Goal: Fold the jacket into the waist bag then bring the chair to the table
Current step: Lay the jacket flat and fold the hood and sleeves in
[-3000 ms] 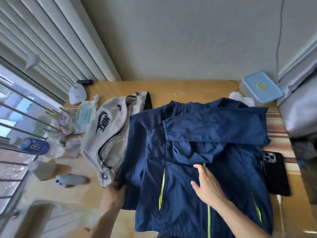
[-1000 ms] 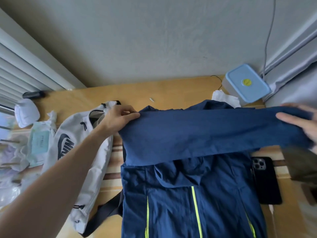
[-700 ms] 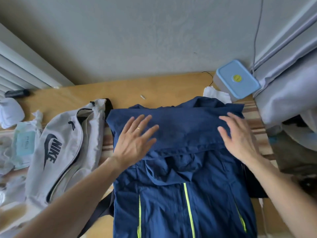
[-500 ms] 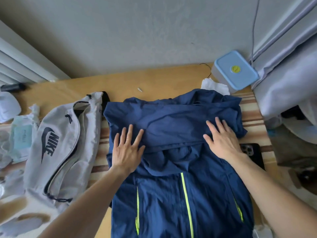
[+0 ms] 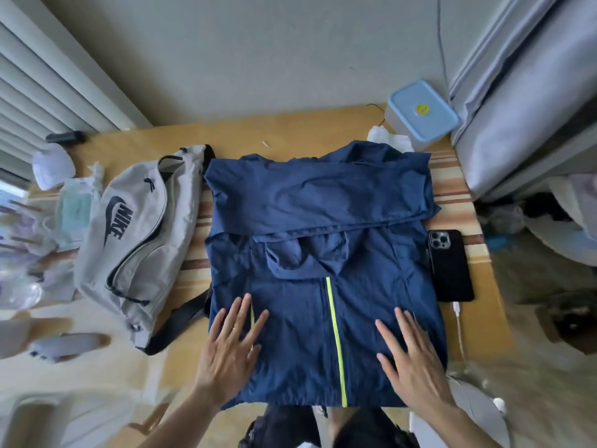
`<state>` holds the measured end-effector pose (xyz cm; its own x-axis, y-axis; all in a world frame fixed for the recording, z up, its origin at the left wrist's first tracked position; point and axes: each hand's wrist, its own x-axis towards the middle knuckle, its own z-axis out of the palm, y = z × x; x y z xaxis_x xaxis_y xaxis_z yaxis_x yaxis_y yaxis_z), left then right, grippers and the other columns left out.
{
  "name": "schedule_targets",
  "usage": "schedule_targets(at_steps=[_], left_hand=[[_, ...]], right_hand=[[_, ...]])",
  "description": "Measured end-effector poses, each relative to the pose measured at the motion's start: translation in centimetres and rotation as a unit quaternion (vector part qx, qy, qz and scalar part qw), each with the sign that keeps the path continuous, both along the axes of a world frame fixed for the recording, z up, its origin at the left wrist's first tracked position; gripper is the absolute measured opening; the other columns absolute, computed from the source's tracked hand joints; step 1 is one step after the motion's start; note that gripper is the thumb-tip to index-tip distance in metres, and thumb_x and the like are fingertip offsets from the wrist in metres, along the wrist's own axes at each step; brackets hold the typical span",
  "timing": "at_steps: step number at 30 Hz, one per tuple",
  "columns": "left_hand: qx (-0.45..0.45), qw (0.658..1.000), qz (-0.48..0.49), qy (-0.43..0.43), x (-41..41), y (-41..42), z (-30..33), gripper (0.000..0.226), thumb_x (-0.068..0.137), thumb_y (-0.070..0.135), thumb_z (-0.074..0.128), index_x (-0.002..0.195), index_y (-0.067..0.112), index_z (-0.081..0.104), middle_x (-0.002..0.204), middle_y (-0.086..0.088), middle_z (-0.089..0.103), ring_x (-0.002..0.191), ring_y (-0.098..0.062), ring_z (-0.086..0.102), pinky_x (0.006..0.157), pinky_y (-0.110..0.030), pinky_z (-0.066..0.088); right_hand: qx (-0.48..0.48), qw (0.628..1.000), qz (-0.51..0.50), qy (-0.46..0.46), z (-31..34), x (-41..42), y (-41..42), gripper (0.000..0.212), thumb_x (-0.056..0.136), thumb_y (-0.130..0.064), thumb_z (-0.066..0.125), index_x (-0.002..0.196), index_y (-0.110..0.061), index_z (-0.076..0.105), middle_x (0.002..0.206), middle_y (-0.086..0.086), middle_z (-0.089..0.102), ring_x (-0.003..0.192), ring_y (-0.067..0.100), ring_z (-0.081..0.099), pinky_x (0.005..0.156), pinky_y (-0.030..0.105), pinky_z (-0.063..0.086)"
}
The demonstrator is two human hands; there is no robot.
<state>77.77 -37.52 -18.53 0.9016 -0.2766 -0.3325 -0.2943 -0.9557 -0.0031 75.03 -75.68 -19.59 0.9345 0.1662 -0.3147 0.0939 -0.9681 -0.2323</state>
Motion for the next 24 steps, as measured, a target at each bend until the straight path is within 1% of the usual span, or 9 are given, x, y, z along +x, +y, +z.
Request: schedule_targets(at_steps=[4, 6, 8, 12, 15, 19, 20, 22, 24], left_hand=[[-0.031, 0.991, 0.130, 0.005, -4.9, 0.6, 2.2, 0.061, 0.092, 0.050, 0.040, 0.151, 0.035, 0.043, 0.162, -0.022, 0.031, 0.144, -0.042, 0.038, 0.105, -0.050, 0.047], [-0.060, 0.963, 0.261, 0.023, -6.6, 0.7, 2.8, 0.058, 0.091, 0.052, 0.048, 0.146, 0.037, 0.047, 0.150, -0.020, 0.039, 0.127, -0.042, 0.052, 0.092, -0.049, 0.054], [-0.104, 0.934, 0.338, 0.054, -7.5, 1.0, 2.8, 0.056, 0.091, 0.042, 0.063, 0.143, 0.036, 0.041, 0.135, -0.014, 0.041, 0.113, -0.035, 0.054, 0.089, -0.045, 0.052], [-0.146, 0.940, 0.302, 0.070, -7.6, 2.0, 2.4, 0.038, 0.093, 0.025, 0.064, 0.128, 0.031, 0.049, 0.108, 0.000, 0.054, 0.105, -0.027, 0.054, 0.081, -0.036, 0.048], [-0.186, 0.932, 0.296, 0.100, -7.7, 2.2, 2.2, 0.021, 0.095, 0.015, 0.060, 0.113, 0.026, 0.063, 0.111, -0.001, 0.064, 0.102, -0.025, 0.060, 0.079, -0.035, 0.048], [-0.287, 0.899, 0.321, 0.072, -8.6, 2.3, 3.2, 0.018, 0.094, 0.010, 0.063, 0.105, 0.023, 0.070, 0.106, 0.005, 0.064, 0.102, -0.022, 0.062, 0.081, -0.030, 0.043], [-0.314, 0.886, 0.334, 0.071, -8.8, 2.5, 3.6, 0.018, 0.093, 0.010, 0.066, 0.104, 0.023, 0.070, 0.105, 0.005, 0.063, 0.103, -0.022, 0.062, 0.083, -0.030, 0.044], [-0.356, 0.858, 0.360, 0.089, -9.2, 3.2, 4.6, 0.022, 0.089, 0.007, 0.072, 0.105, 0.021, 0.070, 0.108, 0.002, 0.062, 0.106, -0.024, 0.061, 0.090, -0.035, 0.048], [-0.393, 0.824, 0.392, 0.118, -9.8, 3.9, 6.1, 0.025, 0.088, -0.002, 0.071, 0.106, 0.014, 0.072, 0.114, -0.005, 0.062, 0.108, -0.029, 0.061, 0.094, -0.045, 0.052]], right_hand=[[0.043, 0.976, -0.212, -0.036, 1.0, -4.6, -2.5, 0.062, 0.079, -0.019, 0.083, 0.135, -0.005, 0.060, 0.134, 0.028, 0.056, 0.114, 0.052, 0.060, 0.085, 0.056, 0.057], [0.082, 0.953, -0.290, -0.010, 1.1, -6.1, -3.0, 0.066, 0.072, -0.007, 0.088, 0.132, -0.001, 0.060, 0.121, 0.026, 0.063, 0.107, 0.051, 0.062, 0.084, 0.055, 0.055], [0.111, 0.931, -0.348, 0.022, 1.3, -6.5, -3.1, 0.066, 0.078, -0.010, 0.085, 0.136, -0.002, 0.055, 0.127, 0.023, 0.064, 0.113, 0.046, 0.062, 0.088, 0.051, 0.053], [0.177, 0.866, -0.464, 0.058, 1.0, -6.1, -2.7, 0.065, 0.083, -0.015, 0.082, 0.136, -0.003, 0.045, 0.133, 0.021, 0.060, 0.119, 0.042, 0.059, 0.096, 0.046, 0.047], [0.201, 0.824, -0.522, 0.085, 0.9, -5.9, -2.5, 0.060, 0.085, -0.018, 0.081, 0.131, -0.008, 0.045, 0.127, 0.018, 0.063, 0.114, 0.040, 0.062, 0.093, 0.040, 0.045], [0.211, 0.817, -0.524, 0.118, 1.7, -6.0, -2.3, 0.018, 0.085, -0.025, 0.079, 0.088, -0.008, 0.073, 0.098, 0.018, 0.076, 0.091, 0.036, 0.068, 0.086, 0.045, 0.053], [0.221, 0.813, -0.525, 0.123, 2.2, -6.0, -2.3, 0.018, 0.085, -0.028, 0.079, 0.079, -0.012, 0.074, 0.092, 0.016, 0.077, 0.087, 0.034, 0.069, 0.084, 0.044, 0.054], [0.252, 0.793, -0.542, 0.119, 3.5, -6.3, -2.4, 0.019, 0.087, -0.029, 0.077, 0.078, -0.013, 0.072, 0.090, 0.012, 0.076, 0.084, 0.031, 0.068, 0.080, 0.042, 0.053], [0.330, 0.734, -0.581, 0.123, 5.6, -6.7, -2.6, 0.010, 0.090, -0.020, 0.073, 0.092, -0.010, 0.072, 0.091, 0.010, 0.074, 0.078, 0.030, 0.069, 0.069, 0.038, 0.058]])
